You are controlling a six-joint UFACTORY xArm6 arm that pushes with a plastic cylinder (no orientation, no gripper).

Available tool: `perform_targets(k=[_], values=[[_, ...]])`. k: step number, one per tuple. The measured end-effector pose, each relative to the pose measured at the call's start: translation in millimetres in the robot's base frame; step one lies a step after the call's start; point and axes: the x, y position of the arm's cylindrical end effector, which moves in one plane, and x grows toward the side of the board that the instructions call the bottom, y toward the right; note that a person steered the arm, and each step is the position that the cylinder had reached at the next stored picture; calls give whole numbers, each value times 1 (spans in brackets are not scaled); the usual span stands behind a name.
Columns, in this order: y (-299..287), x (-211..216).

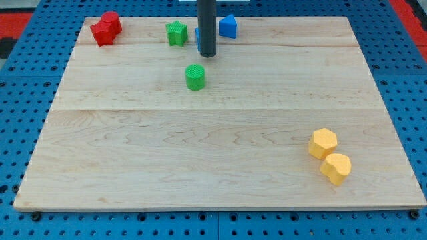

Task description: Push green circle towards bottom of the blue cube

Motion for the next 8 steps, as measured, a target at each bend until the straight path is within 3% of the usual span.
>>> perform_targets(k=[1, 2, 3, 4, 6, 7, 8], values=[[-7, -26], [-2, 2], [51, 75], [52, 126], [-64, 80], [-34, 79], [-24, 125]])
